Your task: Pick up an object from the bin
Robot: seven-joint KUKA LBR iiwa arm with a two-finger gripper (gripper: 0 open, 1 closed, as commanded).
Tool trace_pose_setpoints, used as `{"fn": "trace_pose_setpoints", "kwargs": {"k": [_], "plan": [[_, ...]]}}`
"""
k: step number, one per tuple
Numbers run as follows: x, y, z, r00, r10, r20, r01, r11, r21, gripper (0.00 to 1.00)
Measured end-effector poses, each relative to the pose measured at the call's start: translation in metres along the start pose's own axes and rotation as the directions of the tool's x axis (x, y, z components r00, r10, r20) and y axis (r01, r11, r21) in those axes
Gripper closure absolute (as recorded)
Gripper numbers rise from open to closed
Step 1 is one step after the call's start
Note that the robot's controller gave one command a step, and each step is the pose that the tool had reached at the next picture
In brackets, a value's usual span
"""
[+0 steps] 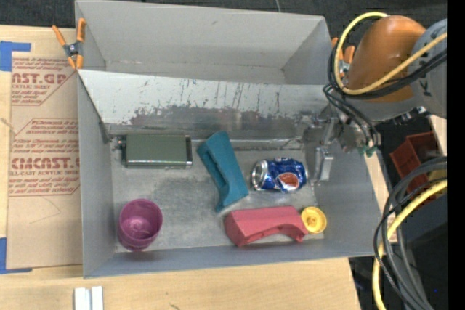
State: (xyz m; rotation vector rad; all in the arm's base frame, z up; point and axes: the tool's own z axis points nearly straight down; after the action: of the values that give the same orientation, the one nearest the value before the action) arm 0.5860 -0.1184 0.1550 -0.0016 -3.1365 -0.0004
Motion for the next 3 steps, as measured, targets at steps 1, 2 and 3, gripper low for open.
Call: {"fn": "trace_pose_setpoints", "kwargs": {"k": [1, 2, 3], "plan": [[-0.002, 0.0, -0.005, 1.0, -0.001, 0.007, 0.001, 1.0, 0.001, 0.0], [-0.002, 0.0, -0.004, 1.0, -0.001, 0.008, 0.001, 1.0, 0.001, 0.0], [0.015, -0.004, 0.002, 1.0, 0.012, -0.009, -0.012, 1.0, -0.003, 0.0]]}}
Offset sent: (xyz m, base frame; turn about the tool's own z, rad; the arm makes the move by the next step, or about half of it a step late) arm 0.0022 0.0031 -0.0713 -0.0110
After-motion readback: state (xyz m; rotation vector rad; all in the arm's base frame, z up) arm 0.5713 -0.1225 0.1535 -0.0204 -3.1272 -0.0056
